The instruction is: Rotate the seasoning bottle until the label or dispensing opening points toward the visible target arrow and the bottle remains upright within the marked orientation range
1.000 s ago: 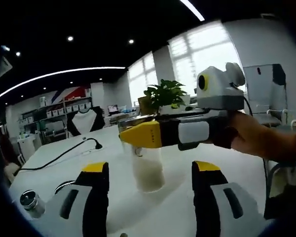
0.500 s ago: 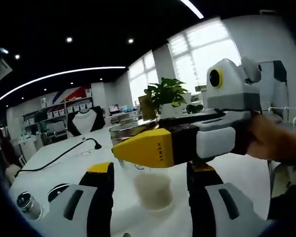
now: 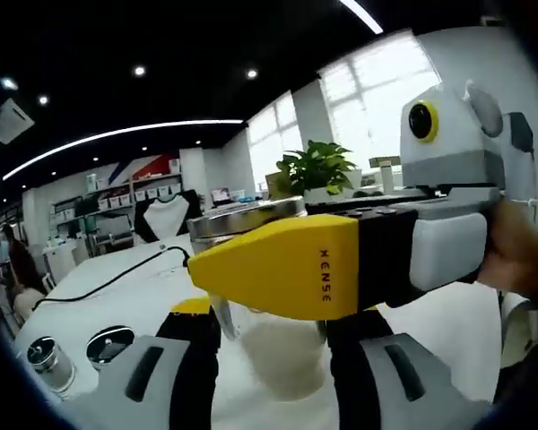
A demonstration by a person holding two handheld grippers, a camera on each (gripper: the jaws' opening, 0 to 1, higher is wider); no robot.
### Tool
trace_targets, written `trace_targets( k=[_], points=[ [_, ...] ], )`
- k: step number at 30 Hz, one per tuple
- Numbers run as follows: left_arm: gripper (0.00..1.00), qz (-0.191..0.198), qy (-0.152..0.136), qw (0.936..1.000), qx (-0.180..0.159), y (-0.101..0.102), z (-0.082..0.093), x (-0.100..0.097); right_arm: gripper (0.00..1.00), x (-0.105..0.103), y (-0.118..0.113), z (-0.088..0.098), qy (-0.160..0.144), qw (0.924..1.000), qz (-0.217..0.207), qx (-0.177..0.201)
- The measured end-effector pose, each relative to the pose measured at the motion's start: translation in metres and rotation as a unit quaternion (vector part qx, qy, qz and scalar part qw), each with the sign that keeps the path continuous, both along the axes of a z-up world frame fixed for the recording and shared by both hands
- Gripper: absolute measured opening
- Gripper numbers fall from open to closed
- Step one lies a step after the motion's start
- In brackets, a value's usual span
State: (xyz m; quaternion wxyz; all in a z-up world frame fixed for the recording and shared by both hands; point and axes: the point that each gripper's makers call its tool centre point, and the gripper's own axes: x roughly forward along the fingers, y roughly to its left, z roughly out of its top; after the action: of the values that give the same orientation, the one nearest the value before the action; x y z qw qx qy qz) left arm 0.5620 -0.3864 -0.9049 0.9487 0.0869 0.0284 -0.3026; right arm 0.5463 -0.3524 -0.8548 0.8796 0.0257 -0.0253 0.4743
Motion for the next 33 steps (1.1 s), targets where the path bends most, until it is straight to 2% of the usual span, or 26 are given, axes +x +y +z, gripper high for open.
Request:
trace_targets(
  k=[4, 6, 7, 10, 11, 13, 14, 15, 16, 18, 20, 23, 25, 28, 31, 33],
  points=[
    [0.48, -0.007, -0.004, 1.0000, -0.003, 0.000, 0.000, 0.000, 0.37, -0.001, 0.000, -0.001, 0.001, 1.0000, 0.001, -0.001],
    [0.47, -0.031, -0.003, 0.9993, -0.019, -0.003, 0.003, -0.003, 0.37, -0.001, -0.003, 0.000, 0.004, 1.0000, 0.003, 0.005],
    [0.46, -0.045, 0.002, 0.9980, -0.044, -0.004, 0.006, -0.004, 0.37, -0.001, -0.005, 0.000, 0.006, 1.0000, 0.005, 0.006],
    [0.45, -0.049, 0.002, 0.9981, -0.035, -0.001, 0.005, -0.003, 0.38, -0.003, -0.004, -0.002, 0.006, 0.9998, 0.017, -0.010],
    [0.45, -0.053, 0.000, 0.9983, -0.027, -0.002, 0.004, -0.004, 0.38, -0.005, -0.003, -0.003, -0.003, 0.9995, 0.023, -0.023],
    [0.44, -0.065, 0.004, 0.9974, -0.031, -0.002, 0.004, -0.004, 0.38, -0.006, -0.002, -0.003, -0.003, 0.9994, 0.026, -0.024],
    [0.44, -0.079, 0.008, 0.9962, -0.037, -0.004, 0.005, -0.007, 0.38, -0.007, -0.003, -0.003, -0.004, 0.9993, 0.029, -0.025],
    [0.44, -0.114, 0.017, 0.9921, -0.049, -0.008, 0.007, -0.013, 0.38, -0.009, -0.003, 0.000, -0.005, 0.9991, 0.038, -0.020],
    [0.44, -0.130, 0.022, 0.9891, -0.066, -0.009, 0.010, -0.017, 0.39, -0.012, -0.002, 0.002, -0.009, 0.9985, 0.052, -0.013],
    [0.44, -0.157, 0.017, 0.9850, -0.071, -0.010, 0.014, -0.023, 0.39, -0.016, -0.002, 0.006, -0.001, 0.9973, 0.073, 0.000],
    [0.44, -0.170, 0.008, 0.9842, -0.048, -0.011, 0.014, -0.026, 0.40, -0.017, -0.003, 0.007, -0.004, 0.9959, 0.090, -0.007],
    [0.44, -0.174, 0.011, 0.9842, -0.033, -0.011, 0.014, -0.029, 0.41, -0.022, 0.000, 0.008, -0.023, 0.9939, 0.105, -0.024],
    [0.44, -0.177, 0.008, 0.9837, -0.032, -0.011, 0.015, -0.030, 0.41, -0.025, 0.001, 0.009, -0.031, 0.9926, 0.114, -0.027],
    [0.44, -0.204, 0.014, 0.9773, -0.055, -0.014, 0.017, -0.037, 0.42, -0.031, 0.003, 0.011, -0.039, 0.9892, 0.137, -0.034],
    [0.44, -0.222, 0.020, 0.9727, -0.064, -0.015, 0.016, -0.041, 0.43, -0.039, 0.008, 0.009, -0.053, 0.9819, 0.176, -0.047],
    [0.44, -0.229, 0.020, 0.9715, -0.058, -0.017, 0.014, -0.043, 0.43, -0.042, 0.009, 0.007, -0.055, 0.9779, 0.194, -0.055]
  ],
)
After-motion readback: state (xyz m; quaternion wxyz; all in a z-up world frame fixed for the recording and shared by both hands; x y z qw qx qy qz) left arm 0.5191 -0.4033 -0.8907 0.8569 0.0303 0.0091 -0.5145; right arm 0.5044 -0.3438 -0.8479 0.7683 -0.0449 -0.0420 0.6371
